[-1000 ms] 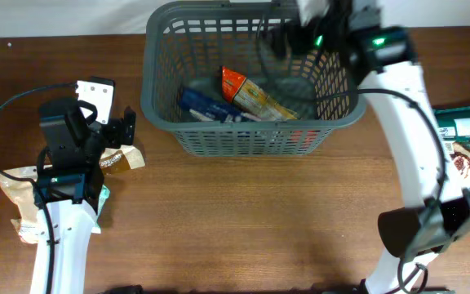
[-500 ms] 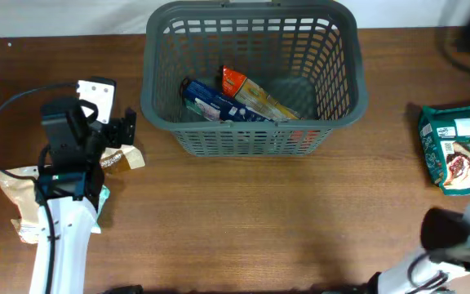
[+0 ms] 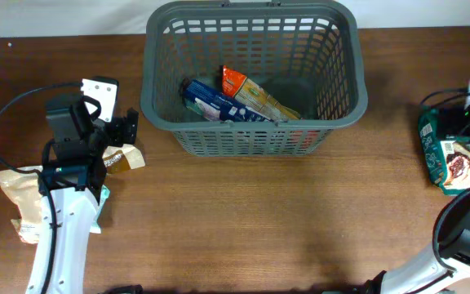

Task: Pack container
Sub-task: 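Reach the right gripper to the green Nescafe pouch and grasp it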

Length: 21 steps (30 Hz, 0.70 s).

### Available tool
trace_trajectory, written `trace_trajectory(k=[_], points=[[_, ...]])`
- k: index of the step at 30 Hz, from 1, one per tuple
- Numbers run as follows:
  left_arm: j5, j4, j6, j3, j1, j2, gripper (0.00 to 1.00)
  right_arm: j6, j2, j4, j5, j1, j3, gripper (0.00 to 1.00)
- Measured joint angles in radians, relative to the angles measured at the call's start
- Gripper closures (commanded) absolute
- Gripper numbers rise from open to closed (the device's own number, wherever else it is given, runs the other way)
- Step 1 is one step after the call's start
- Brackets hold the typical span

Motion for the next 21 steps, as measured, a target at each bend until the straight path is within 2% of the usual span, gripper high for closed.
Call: trace_trajectory(k=[4, 11, 21], points=[[0.0, 0.0, 0.0, 0.0, 0.0, 0.0, 0.01, -0.156, 0.0, 0.162, -0.012, 0.001, -0.16, 0.01], [0.0, -0.001, 0.0, 0.0, 0.0, 0.0, 0.01, -0.333, 0.0, 0.371, -0.011, 0.001, -0.38, 0.0], [0.0, -0.034, 0.0, 0.0, 0.0, 0.0, 0.01, -0.392, -0.021, 0.653, 0.042, 0.004, -0.548, 0.01]])
